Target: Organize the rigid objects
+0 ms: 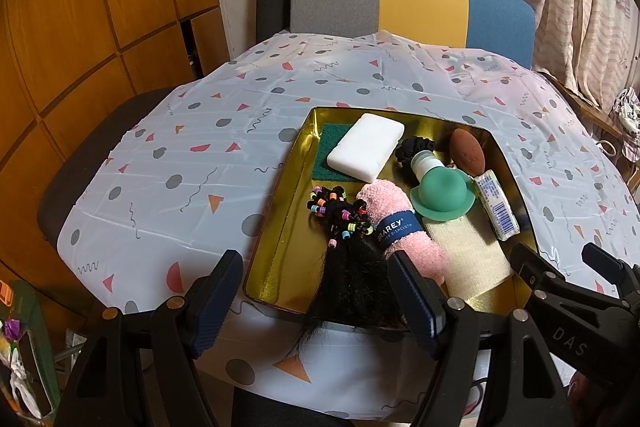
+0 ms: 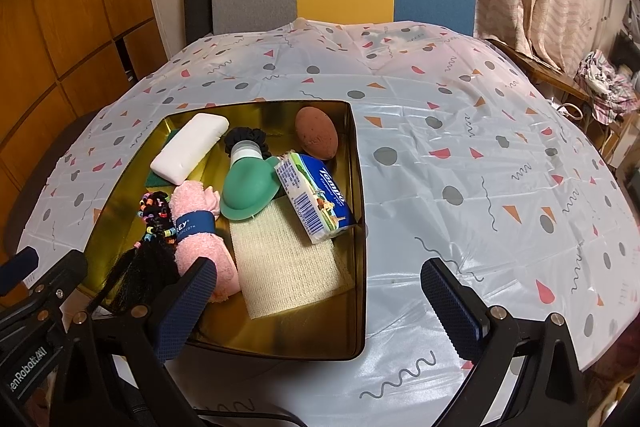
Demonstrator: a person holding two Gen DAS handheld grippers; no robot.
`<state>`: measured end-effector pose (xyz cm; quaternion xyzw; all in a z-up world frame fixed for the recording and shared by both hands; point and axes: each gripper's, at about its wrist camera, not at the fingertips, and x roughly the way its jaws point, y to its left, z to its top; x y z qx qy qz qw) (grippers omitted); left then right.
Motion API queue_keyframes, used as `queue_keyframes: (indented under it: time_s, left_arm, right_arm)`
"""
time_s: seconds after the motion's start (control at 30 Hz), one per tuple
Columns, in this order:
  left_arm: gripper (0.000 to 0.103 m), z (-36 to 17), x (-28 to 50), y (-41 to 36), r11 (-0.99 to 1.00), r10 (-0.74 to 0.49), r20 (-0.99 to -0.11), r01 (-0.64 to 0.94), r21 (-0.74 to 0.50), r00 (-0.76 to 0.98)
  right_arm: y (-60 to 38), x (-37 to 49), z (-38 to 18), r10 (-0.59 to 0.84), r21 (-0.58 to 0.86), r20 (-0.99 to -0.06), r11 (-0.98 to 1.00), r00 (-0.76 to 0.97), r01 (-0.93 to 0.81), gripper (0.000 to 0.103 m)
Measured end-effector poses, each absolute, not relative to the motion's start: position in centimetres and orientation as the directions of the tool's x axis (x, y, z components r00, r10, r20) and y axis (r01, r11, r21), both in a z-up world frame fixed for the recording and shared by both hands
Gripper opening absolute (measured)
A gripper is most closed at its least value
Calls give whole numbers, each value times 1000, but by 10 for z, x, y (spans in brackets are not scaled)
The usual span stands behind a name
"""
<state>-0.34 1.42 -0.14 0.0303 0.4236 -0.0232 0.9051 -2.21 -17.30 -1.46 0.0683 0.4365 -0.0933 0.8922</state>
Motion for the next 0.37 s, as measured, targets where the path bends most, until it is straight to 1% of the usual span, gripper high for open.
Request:
queue_keyframes:
  time_s: [0.23,0.27,0.3,0.37]
  left_arm:
    - [76,-1,-4,13,997,-20,-769,67,30,639]
    - [75,-1,-5,13,997,-21,-767,68,30,641]
    - [72,-2,-5,13,997,-22,-766,69,30,643]
    - [72,-3,-5,12,997,-23,-768,73,31,641]
  right_arm:
    - [-174,-22,-15,-106,44,-794,972,599,231,103]
    - [-175,-22,-15,-107,44,-794,972,598,232,103]
    - [-175,-22,-15,-108,44,-794,971,598,234,103]
    - [-175,-21,-15,-106,46,-795,971,598,234,103]
